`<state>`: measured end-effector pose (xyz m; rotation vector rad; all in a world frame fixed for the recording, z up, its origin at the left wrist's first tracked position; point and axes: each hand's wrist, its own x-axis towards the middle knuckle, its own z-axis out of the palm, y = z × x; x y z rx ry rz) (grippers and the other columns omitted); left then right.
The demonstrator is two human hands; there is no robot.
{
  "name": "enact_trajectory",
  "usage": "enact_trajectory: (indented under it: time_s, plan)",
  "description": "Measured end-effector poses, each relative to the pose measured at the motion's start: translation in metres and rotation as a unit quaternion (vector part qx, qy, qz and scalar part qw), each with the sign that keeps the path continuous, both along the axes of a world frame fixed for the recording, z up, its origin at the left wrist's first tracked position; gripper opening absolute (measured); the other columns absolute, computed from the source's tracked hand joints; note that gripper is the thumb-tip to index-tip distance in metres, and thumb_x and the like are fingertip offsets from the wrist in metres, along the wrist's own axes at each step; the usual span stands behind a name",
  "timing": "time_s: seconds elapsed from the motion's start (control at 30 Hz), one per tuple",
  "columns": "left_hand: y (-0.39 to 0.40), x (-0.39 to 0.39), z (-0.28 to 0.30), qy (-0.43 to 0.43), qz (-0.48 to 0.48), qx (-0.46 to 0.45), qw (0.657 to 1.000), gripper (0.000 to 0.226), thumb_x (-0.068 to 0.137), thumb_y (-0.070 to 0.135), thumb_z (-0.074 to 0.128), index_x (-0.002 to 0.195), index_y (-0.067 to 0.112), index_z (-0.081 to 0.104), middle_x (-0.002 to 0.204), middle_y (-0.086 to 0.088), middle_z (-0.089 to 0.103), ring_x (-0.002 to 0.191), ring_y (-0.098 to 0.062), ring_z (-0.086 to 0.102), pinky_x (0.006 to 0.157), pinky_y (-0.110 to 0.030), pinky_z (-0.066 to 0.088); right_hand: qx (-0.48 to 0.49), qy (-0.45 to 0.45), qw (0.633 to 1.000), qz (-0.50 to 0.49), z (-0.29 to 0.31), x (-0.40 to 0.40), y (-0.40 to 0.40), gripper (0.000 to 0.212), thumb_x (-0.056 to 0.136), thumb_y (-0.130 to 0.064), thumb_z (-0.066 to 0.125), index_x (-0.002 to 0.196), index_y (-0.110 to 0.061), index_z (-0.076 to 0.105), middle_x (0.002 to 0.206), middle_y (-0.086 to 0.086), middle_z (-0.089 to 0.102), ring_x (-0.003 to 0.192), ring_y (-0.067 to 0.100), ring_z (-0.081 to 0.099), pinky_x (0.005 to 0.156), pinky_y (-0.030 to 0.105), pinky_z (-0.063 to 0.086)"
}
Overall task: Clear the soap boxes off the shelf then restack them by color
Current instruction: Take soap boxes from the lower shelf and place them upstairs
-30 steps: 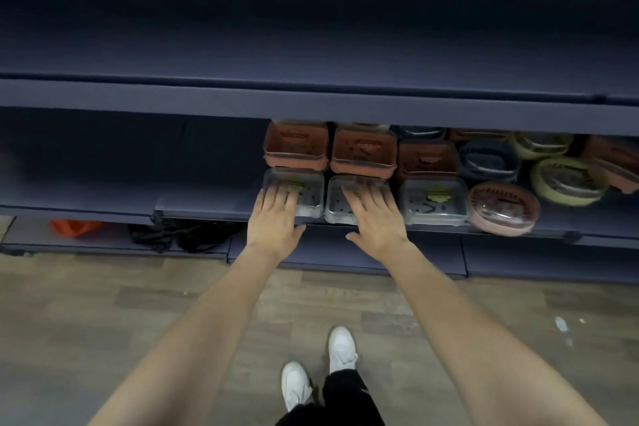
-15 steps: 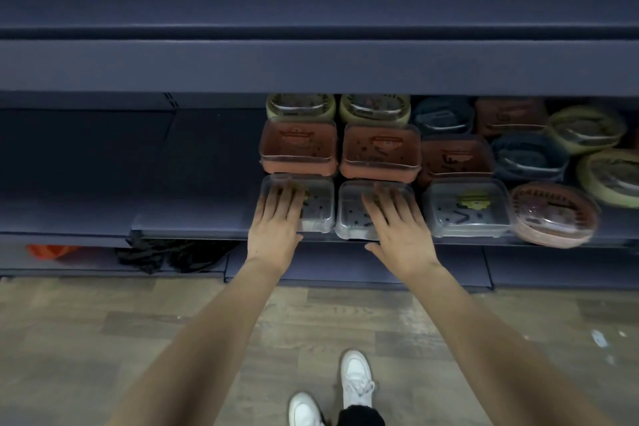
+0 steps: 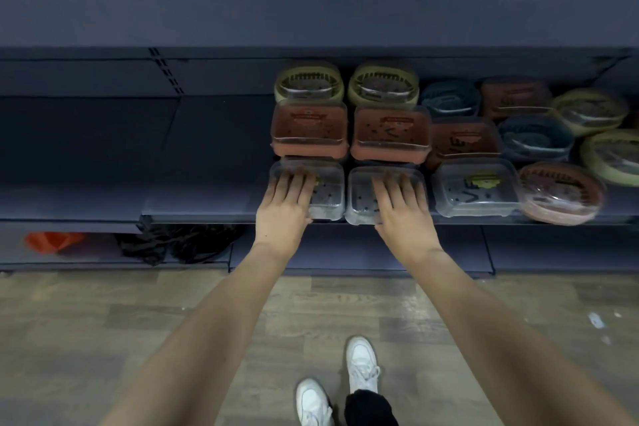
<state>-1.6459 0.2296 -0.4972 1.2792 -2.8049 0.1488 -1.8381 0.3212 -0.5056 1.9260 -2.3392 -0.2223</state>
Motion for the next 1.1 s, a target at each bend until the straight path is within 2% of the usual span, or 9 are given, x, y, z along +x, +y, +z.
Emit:
enact_trajectory:
  time_s: [0.1,0.27,0.4,0.5,0.57,0.6,0.73,0.97,1.1]
  plan:
    - [0.010,0.012,0.015,-0.001,-0.020,0.003,1.000,0.094,0.041,0.033,0.093,0.124,0.004,0.059,0.117,-0.015,0.064,0.108,-0.034,0.061,0.096,-0.045,0.049,0.013,-0.009,1.000,0.005,0.011,0.006,0.012,0.111,0.045,-0.024,0.092,0.137,-0.003,0.034,0.126,0.018,0.057,0.114,0.039,0.055,0.097,0.055,0.043]
    - [0.040,0.030,0.061,0.011,0.000,0.023,1.000,0.097,0.044,0.040,0.091,0.126,0.001,0.057,0.125,-0.016,0.060,0.114,-0.030,0.059,0.098,-0.041,0.045,0.000,-0.077,0.997,-0.016,0.060,0.018,0.034,0.086,0.056,-0.016,0.084,0.133,-0.003,0.049,0.133,0.019,0.052,0.121,0.041,0.051,0.100,0.057,0.040]
    - [0.068,0.036,0.117,0.022,0.002,0.057,0.998,0.092,0.081,0.042,0.068,0.149,0.006,0.017,0.155,-0.012,0.020,0.142,-0.025,0.024,0.115,-0.031,0.019,0.001,-0.099,0.995,-0.008,0.120,0.026,0.058,0.078,0.082,-0.019,0.064,0.148,-0.009,0.023,0.153,0.014,0.026,0.141,0.035,0.022,0.115,0.051,0.015]
    - [0.082,0.040,0.153,0.052,0.002,0.031,0.998,0.093,0.073,0.040,0.077,0.145,0.005,0.030,0.150,-0.014,0.033,0.137,-0.027,0.035,0.112,-0.033,0.027,-0.001,-0.118,0.993,-0.004,0.166,0.029,0.077,0.077,0.091,-0.027,0.053,0.151,-0.014,0.007,0.159,0.007,0.007,0.145,0.029,0.006,0.118,0.044,0.005]
    - [0.089,0.044,0.177,0.040,-0.020,0.038,0.998,0.088,0.085,0.038,0.065,0.149,0.006,0.014,0.156,-0.012,0.017,0.144,-0.025,0.019,0.116,-0.032,0.013,-0.006,-0.112,0.994,0.002,0.194,0.030,0.090,0.077,0.093,-0.031,0.049,0.151,-0.016,0.002,0.159,0.005,0.001,0.146,0.026,0.002,0.119,0.041,0.003]
    - [0.092,0.046,0.190,0.034,-0.032,0.024,0.999,0.089,0.085,0.039,0.065,0.149,0.006,0.014,0.156,-0.013,0.016,0.144,-0.025,0.018,0.116,-0.032,0.014,-0.012,-0.109,0.994,0.007,0.207,0.031,0.097,0.077,0.093,-0.032,0.049,0.151,-0.017,0.000,0.159,0.004,0.000,0.146,0.026,0.001,0.118,0.040,0.002]
    - [0.101,0.053,0.237,0.035,-0.083,-0.049,0.995,0.098,0.034,0.042,0.094,0.118,0.003,0.064,0.120,-0.015,0.064,0.109,-0.026,0.063,0.090,-0.036,0.050,-0.036,-0.109,0.993,0.031,0.254,0.029,0.120,0.078,0.092,-0.034,0.053,0.151,-0.019,0.004,0.159,0.002,0.000,0.146,0.024,0.001,0.117,0.036,0.002]
    - [0.098,0.060,0.312,0.085,-0.088,-0.145,0.982,0.092,0.043,0.042,0.090,0.121,0.002,0.061,0.122,-0.016,0.062,0.108,-0.030,0.062,0.087,-0.043,0.052,-0.108,-0.074,0.989,0.071,0.329,0.016,0.130,0.085,0.078,-0.036,0.069,0.148,-0.015,0.026,0.154,0.007,0.024,0.142,0.030,0.024,0.114,0.043,0.025]
    - [0.081,0.054,0.347,0.091,-0.067,-0.185,0.976,0.092,0.049,0.046,0.087,0.125,0.002,0.057,0.123,-0.016,0.061,0.109,-0.031,0.061,0.084,-0.044,0.051,-0.141,-0.065,0.985,0.078,0.361,0.016,0.113,0.085,0.082,-0.040,0.065,0.150,-0.019,0.019,0.156,0.003,0.019,0.144,0.025,0.017,0.116,0.040,0.021]
